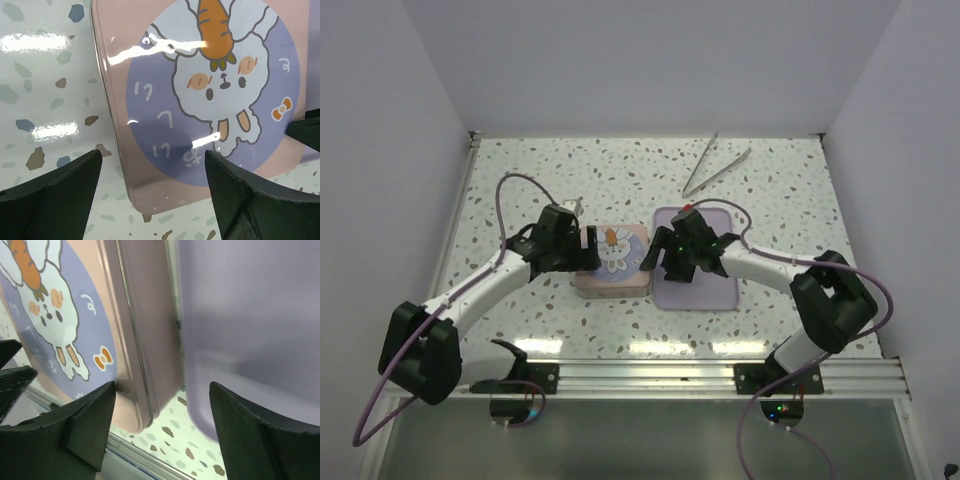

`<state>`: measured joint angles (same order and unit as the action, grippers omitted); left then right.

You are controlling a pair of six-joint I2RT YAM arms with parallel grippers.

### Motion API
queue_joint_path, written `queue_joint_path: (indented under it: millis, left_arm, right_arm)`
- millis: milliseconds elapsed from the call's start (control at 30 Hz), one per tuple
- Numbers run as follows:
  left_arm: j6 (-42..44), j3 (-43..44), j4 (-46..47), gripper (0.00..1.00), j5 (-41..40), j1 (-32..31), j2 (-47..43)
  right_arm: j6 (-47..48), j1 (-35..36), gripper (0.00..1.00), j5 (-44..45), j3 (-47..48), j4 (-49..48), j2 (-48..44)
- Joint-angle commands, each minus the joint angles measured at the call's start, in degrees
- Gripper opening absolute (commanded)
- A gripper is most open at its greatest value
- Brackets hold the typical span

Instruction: Pack the cookies

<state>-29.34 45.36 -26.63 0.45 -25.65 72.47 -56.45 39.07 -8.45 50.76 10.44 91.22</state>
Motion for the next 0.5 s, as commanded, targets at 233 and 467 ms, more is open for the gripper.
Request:
queue_joint_path:
  millis: [233, 467]
  left_arm:
    - [-0.5, 6.3, -7.7, 0.93, -6.4, -0.2, -8.1]
    - [-1.8, 10.4, -9.2, 1.0, -10.7, -0.2, -12.9]
  right_arm:
    - [5.2, 0.3, 0.87, 6.0, 5.2, 15.3, -13.3]
    - [8.3, 0.3, 0.94, 7.0, 10.6, 20.0, -23.4]
